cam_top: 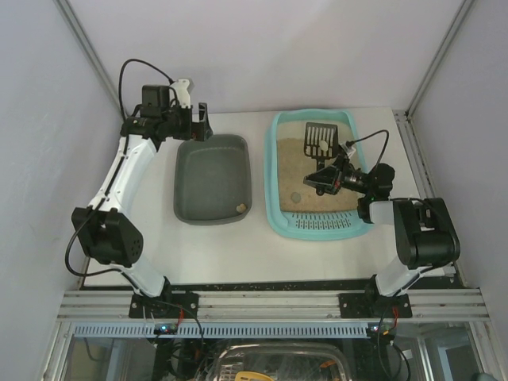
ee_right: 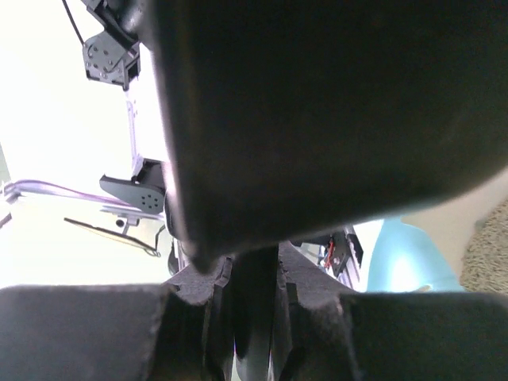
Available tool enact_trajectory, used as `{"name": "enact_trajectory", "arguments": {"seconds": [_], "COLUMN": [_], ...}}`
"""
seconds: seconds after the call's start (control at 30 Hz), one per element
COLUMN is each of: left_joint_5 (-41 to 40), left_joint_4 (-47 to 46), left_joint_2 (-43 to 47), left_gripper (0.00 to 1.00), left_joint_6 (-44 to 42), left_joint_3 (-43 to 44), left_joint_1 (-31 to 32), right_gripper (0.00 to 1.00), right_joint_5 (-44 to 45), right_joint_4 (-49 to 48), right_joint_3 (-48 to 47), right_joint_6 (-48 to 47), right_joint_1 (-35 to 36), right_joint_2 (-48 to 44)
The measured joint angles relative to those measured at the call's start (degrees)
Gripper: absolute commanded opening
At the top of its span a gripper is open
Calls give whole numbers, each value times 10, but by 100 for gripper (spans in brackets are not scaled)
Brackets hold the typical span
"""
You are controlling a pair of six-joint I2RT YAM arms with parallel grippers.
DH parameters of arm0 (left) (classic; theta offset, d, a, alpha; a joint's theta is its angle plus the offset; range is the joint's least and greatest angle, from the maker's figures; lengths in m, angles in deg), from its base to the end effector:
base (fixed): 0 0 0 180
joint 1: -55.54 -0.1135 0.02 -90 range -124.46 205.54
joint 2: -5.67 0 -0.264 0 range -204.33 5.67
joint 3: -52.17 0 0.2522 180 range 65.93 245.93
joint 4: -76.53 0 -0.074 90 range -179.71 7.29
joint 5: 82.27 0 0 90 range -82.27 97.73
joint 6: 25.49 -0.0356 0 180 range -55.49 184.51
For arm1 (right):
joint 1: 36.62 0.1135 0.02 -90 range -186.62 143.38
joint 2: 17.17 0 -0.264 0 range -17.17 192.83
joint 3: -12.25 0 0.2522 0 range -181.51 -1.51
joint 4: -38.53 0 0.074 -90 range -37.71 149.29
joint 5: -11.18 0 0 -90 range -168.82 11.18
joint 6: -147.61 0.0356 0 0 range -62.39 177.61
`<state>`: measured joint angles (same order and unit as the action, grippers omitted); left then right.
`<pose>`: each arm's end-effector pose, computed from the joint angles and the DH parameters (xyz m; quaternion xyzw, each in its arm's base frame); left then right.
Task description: Clean the litter box
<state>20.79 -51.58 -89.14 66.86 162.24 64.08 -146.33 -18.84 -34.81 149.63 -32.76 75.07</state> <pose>0.3673 -0.0633 0.3781 0.0989 0.8836 -0.1435 0.4345 0.2909 0.0526 0.2169 0.0526 0.6759 0.7141 0.1743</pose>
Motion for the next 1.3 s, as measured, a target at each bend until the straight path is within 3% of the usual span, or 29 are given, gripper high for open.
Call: {"name": "enact_trajectory", "arguments": {"seconds": [0.33,0.63,0.73,0.77,0.93,1.17,1.3], "left_joint_5": [2,-21,-56,-66,-66,14,46], "left_joint_4": [-1,-3,-18,-19,-21,-17,-16], "left_joint_2": [-1,-1,1,1,1,-29,-49], "left_gripper": [100,100,100,100,100,100,100], "left_joint_6": [1,1,4,6,13,63,82], "left_joint_3": [0,0,-9,-12,-16,17,34], "left_joint_1": [-4,-7,-17,-24,-70,-147,-184], "right_gripper": [0,0,0,0,0,0,0], "right_joint_5": [-6,-11,29,52,120,193,301], "right_joint_4": [9,393,608,699,946,1156,1262], "right_joint_3": [2,-60,-145,-199,-406,-556,-665], "right_joint_6": [-1,-254,-373,-422,-560,-655,-691], "right_joint_1": [-7,37,48,58,133,217,272], "right_joint_2": [12,-84,-87,-80,-31,63,156]}}
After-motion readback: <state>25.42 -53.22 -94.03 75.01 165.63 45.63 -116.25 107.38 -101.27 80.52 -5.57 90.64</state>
